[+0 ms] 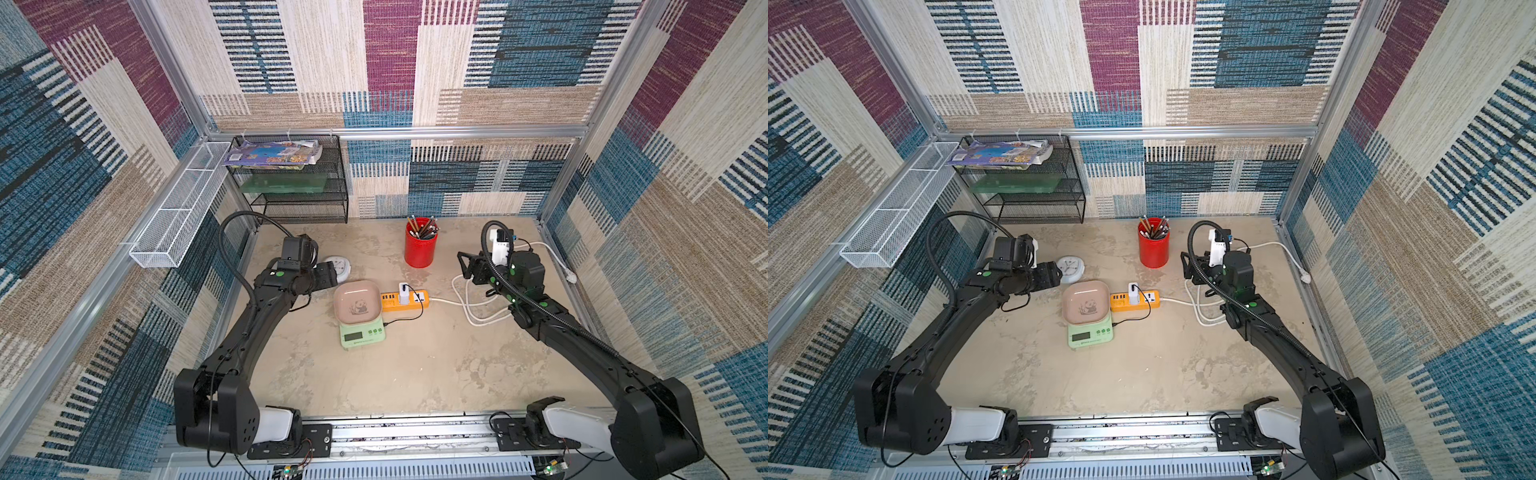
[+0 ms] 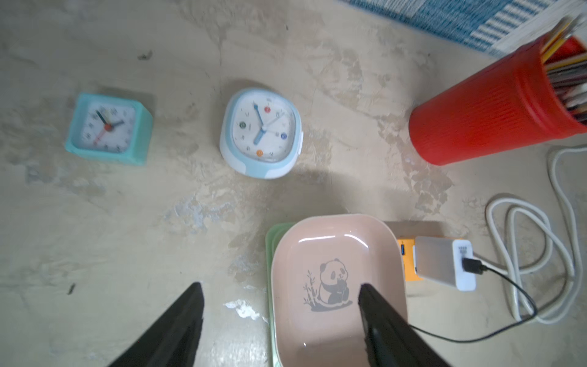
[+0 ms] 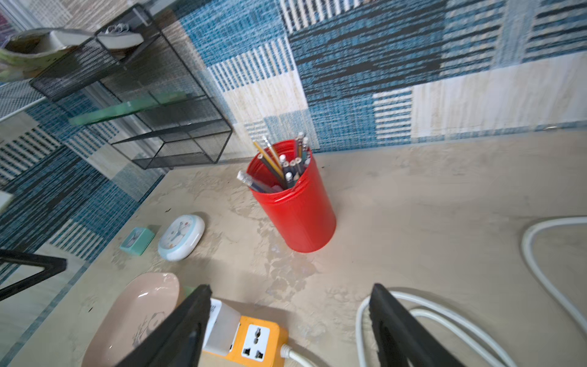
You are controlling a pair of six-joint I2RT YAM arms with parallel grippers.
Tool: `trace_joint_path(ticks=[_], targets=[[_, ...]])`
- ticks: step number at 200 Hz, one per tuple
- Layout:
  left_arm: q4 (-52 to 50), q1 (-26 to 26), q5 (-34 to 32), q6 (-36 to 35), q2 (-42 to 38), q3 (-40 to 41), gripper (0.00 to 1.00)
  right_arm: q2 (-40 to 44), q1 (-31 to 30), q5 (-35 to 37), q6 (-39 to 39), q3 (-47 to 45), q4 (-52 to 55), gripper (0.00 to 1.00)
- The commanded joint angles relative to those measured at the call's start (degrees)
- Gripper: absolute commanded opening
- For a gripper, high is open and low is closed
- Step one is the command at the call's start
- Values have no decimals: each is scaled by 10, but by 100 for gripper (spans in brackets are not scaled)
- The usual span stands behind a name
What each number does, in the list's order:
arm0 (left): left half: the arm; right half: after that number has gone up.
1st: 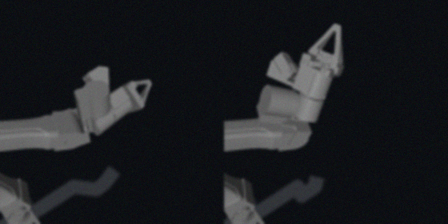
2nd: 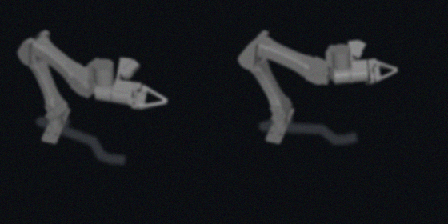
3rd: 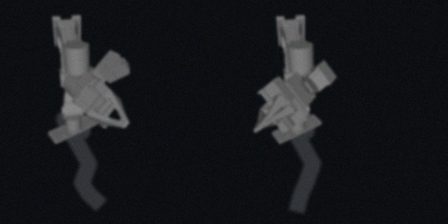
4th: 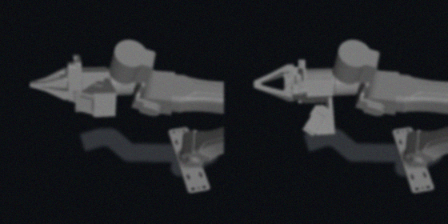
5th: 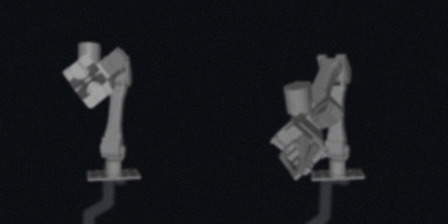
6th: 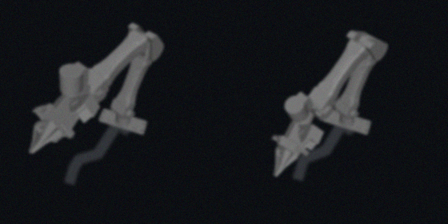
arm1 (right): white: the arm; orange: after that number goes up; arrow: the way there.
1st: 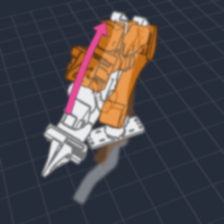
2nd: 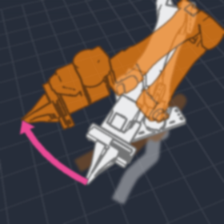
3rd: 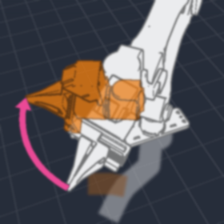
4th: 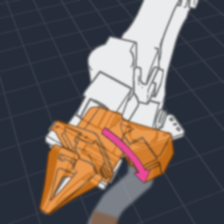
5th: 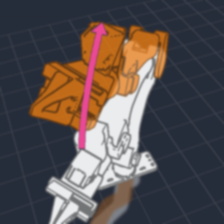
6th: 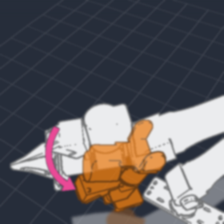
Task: Charge the electronic scale
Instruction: Reset both arms
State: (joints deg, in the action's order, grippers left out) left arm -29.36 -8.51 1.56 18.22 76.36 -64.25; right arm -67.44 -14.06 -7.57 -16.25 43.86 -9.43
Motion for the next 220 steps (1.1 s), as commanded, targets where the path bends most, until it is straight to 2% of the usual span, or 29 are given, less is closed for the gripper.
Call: trace_joint_path(ticks=[1, 34, 51, 68, 78, 110, 144, 166, 190, 220], targets=[[79, 0, -68, -35, -36, 24, 82, 20, 20, 45, -5, 4, 10, 85], [161, 0, -155, -45, -97, 77, 92, 56, 46, 87, -26, 6, 27, 100], [199, 1, -203, -48, -123, 110, 99, 73, 56, 118, -36, 3, 33, 95], [223, 4, -263, -49, -143, 144, 100, 79, 63, 198, -72, 4, 62, 95], [236, 9, -294, -49, -153, 163, 99, 76, 76, 220, -86, 10, 86, 95], [328, 16, -330, -92, -166, 240, 99, 83, 102, 260, -102, -20, 86, 95], [342, 24, -370, -98, -133, 271, 99, 83, 130, 296, -88, -80, 23, 95], [392, 29, -365, -127, -109, 309, 99, 53, 136, 298, -41, -103, -20, 95], [443, 40, -311, -166, -85, 345, 99, 6, 136, 290, 9, -115, -65, 95], [486, 72, -219, -166, -60, 367, 99, -40, 141, 246, 62, -148, -153, 95]])
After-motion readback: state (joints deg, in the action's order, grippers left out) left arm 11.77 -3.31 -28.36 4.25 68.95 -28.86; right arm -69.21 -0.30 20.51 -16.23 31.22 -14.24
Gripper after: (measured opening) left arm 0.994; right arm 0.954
